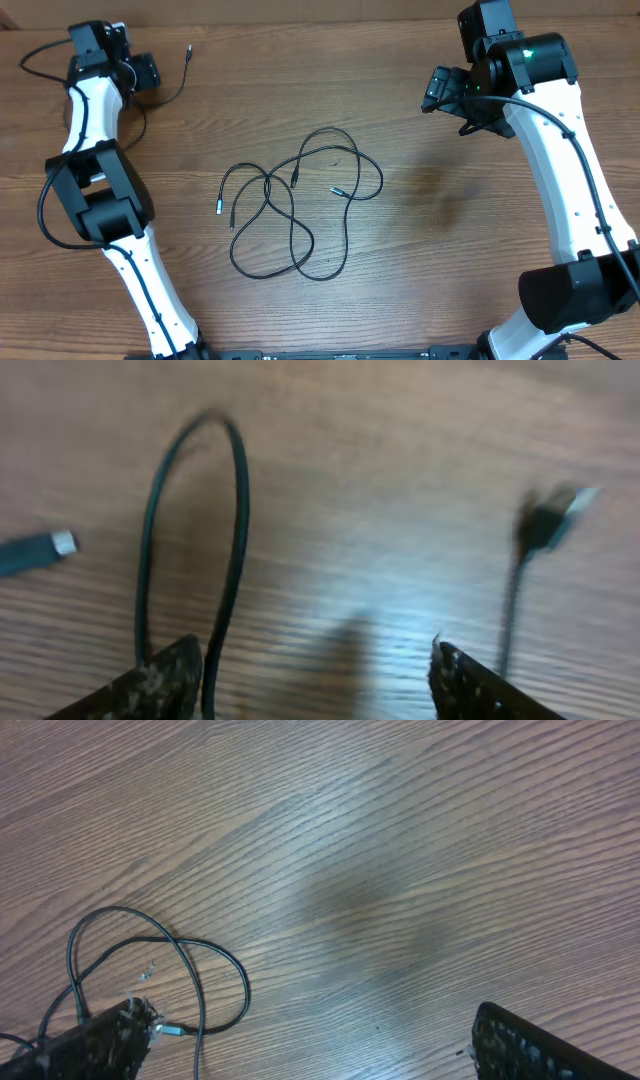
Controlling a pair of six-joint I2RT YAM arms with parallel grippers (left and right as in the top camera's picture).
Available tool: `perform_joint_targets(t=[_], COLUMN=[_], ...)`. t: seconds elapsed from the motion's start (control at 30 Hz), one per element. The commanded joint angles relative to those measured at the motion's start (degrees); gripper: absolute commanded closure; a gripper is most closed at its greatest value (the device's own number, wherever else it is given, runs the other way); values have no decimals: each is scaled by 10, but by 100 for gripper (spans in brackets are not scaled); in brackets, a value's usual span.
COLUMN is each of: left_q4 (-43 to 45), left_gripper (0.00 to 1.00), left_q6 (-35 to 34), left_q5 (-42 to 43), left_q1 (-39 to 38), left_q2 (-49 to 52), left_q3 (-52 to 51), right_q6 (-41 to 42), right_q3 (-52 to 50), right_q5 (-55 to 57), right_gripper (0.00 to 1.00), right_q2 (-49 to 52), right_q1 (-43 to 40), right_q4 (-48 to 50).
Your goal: Untangle cables
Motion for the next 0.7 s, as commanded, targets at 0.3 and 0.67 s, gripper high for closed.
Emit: perform_joint_targets(t=[0.3, 0.67], left_q4=[5, 10], left_gripper=[96, 96], left_q6=[-118, -595], left_q5=[-18, 68], left_q1=[5, 14], left_q2=[0, -35], left_q3=[23, 212], right_q6=[4, 4], right_q3=[6, 6], right_q5=[8, 8], right_gripper=[0, 0], right_q2=[-1, -1], right_q1=[-1, -1], right_q4=[2, 2])
